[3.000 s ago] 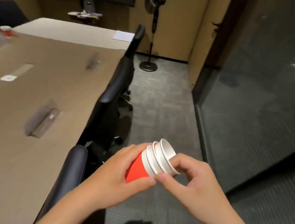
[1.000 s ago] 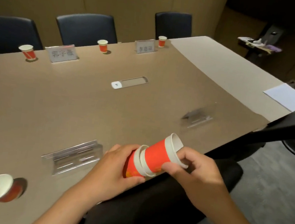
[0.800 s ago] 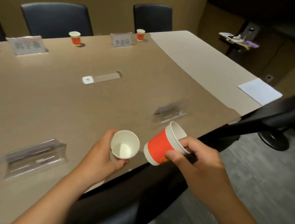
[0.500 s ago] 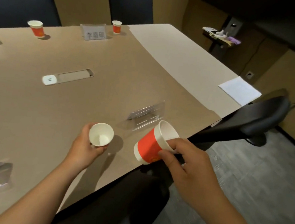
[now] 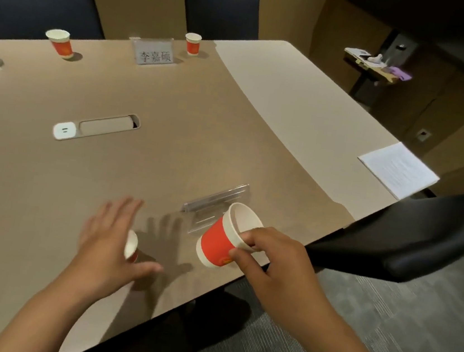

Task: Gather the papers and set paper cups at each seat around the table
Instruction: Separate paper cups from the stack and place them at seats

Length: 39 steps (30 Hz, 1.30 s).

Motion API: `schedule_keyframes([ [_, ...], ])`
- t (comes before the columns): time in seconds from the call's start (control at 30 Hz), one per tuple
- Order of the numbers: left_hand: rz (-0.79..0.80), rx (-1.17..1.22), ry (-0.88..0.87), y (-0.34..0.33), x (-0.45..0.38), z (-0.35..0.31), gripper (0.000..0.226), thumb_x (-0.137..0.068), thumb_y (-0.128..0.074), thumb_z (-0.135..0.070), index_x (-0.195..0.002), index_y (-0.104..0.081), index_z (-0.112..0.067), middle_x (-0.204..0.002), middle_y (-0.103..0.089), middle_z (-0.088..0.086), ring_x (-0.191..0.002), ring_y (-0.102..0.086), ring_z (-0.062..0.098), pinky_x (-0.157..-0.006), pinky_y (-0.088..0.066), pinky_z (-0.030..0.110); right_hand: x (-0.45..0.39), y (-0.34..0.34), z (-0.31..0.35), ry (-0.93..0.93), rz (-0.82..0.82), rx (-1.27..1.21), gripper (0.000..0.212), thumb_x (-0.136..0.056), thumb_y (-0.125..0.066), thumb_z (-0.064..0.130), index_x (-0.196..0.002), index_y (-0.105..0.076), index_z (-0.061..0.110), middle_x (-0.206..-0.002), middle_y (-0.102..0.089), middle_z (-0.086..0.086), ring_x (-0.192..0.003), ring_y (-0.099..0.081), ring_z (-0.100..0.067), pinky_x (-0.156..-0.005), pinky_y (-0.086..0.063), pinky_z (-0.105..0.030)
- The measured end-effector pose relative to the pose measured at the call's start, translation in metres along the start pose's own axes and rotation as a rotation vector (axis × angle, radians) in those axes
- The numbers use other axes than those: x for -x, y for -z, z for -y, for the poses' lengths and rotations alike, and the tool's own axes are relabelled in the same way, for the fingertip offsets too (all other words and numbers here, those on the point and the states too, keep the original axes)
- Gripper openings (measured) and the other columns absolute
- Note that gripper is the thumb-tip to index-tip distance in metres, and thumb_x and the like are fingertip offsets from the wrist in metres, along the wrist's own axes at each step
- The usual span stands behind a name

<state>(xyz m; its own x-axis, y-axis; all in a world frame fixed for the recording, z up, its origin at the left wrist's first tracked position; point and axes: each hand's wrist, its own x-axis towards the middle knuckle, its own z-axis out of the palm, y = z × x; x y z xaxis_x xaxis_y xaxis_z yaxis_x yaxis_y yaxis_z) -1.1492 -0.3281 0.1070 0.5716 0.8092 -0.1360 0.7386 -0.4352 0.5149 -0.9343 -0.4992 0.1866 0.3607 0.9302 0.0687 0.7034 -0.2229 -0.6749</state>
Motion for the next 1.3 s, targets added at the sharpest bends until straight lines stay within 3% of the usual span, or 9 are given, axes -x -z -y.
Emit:
schedule_keyframes([
  [0.2, 0.016, 0.213, -0.355, -0.013, -0.014, -0.146, 0.087, -0.062, -0.08, -0.058, -0.137, -0.037, -0.049, -0.12, -0.043, -0.047, -0.118, -0.039, -0.018, -0.099, -0.034, 0.011, -0.031, 0.04, -0.051, 0.284, 0.063, -0.106, 0.017, -0.085, -0.067, 0.034, -0.087, -0.071, 0.018, -0.083, -0.068, 0.005, -0.081, -0.061, -0.011, -0.074, -0.048, -0.025],
  [0.3, -0.053, 0.268, -0.312, -0.036, -0.03, -0.188, 0.074, -0.067, -0.084, -0.044, -0.131, -0.047, -0.048, -0.109, -0.054, -0.044, -0.109, -0.048, -0.012, -0.091, -0.039, 0.014, -0.043, 0.074, -0.084, 0.301, 0.058, -0.156, 0.02, -0.082, -0.075, 0.028, -0.101, -0.068, 0.023, -0.108, -0.059, 0.008, -0.105, -0.056, -0.007, -0.088, -0.043, -0.014],
  [0.37, -0.093, 0.336, -0.278, -0.05, -0.043, -0.217, 0.072, -0.069, -0.084, -0.043, -0.131, -0.049, -0.046, -0.116, -0.057, -0.039, -0.111, -0.052, -0.006, -0.092, -0.043, 0.017, -0.057, 0.106, -0.11, 0.242, 0.119, -0.166, 0.053, -0.077, -0.081, 0.032, -0.123, -0.055, 0.039, -0.129, -0.041, 0.016, -0.123, -0.043, 0.001, -0.098, -0.034, -0.006],
  [0.43, -0.094, 0.372, -0.285, -0.064, -0.056, -0.239, 0.069, -0.071, -0.082, -0.047, -0.132, -0.051, -0.04, -0.119, -0.061, -0.029, -0.113, -0.056, -0.002, -0.094, -0.046, 0.021, -0.073, 0.126, -0.126, 0.206, 0.234, -0.132, 0.08, -0.073, -0.082, 0.038, -0.139, -0.037, 0.047, -0.138, -0.028, 0.024, -0.127, -0.035, 0.011, -0.101, -0.031, -0.004],
  [0.53, -0.108, 0.402, -0.231, -0.09, -0.077, -0.258, 0.068, -0.074, -0.08, -0.042, -0.135, -0.05, -0.031, -0.125, -0.062, -0.017, -0.117, -0.058, 0.003, -0.098, -0.049, 0.031, -0.099, 0.139, -0.145, 0.284, 0.319, 0.0, 0.079, -0.078, -0.078, 0.038, -0.144, -0.037, 0.041, -0.139, -0.038, 0.019, -0.123, -0.044, 0.006, -0.105, -0.038, -0.013],
  [0.63, -0.132, 0.245, -0.057, -0.109, -0.095, -0.248, 0.077, -0.075, -0.081, -0.035, -0.142, -0.044, -0.025, -0.14, -0.055, -0.006, -0.129, -0.052, 0.01, -0.109, -0.042, 0.033, -0.138, 0.142, -0.173, 0.289, 0.311, 0.155, 0.075, -0.081, -0.074, 0.038, -0.145, -0.035, 0.036, -0.136, -0.044, 0.008, -0.121, -0.049, -0.009, -0.101, -0.043, -0.024],
  [0.87, -0.247, -0.112, 0.126, -0.105, -0.12, -0.194, 0.044, -0.08, -0.075, -0.03, -0.122, -0.064, -0.022, -0.12, -0.068, 0.0, -0.113, -0.061, 0.026, -0.096, -0.047, 0.04, -0.208, 0.09, -0.253, 0.028, 0.433, 0.435, 0.075, -0.081, -0.073, 0.035, -0.145, -0.034, 0.029, -0.141, -0.04, -0.005, -0.123, -0.051, -0.029, -0.096, -0.051, -0.042],
  [1.13, 0.018, -0.273, 0.131, -0.111, -0.179, -0.154, 0.061, -0.084, -0.069, -0.038, -0.14, -0.047, -0.03, -0.14, -0.055, -0.006, -0.128, -0.051, 0.019, -0.107, -0.036, 0.032, -0.231, 0.029, -0.284, -0.107, 0.491, 0.466, 0.073, -0.082, -0.073, 0.036, -0.143, -0.034, 0.022, -0.142, -0.043, -0.006, -0.123, -0.05, -0.031, -0.095, -0.05, -0.042],
  [1.3, 0.163, -0.361, 0.166, -0.121, -0.198, -0.136, 0.068, -0.083, -0.068, -0.042, -0.144, -0.039, -0.031, -0.144, -0.052, -0.006, -0.13, -0.051, 0.019, -0.106, -0.038, 0.033, -0.235, 0.042, -0.283, -0.006, 0.536, 0.641, 0.107, -0.071, -0.08, 0.04, -0.152, -0.01, 0.034, -0.16, -0.015, -0.002, -0.144, -0.023, -0.03, -0.111, -0.035, -0.045],
])
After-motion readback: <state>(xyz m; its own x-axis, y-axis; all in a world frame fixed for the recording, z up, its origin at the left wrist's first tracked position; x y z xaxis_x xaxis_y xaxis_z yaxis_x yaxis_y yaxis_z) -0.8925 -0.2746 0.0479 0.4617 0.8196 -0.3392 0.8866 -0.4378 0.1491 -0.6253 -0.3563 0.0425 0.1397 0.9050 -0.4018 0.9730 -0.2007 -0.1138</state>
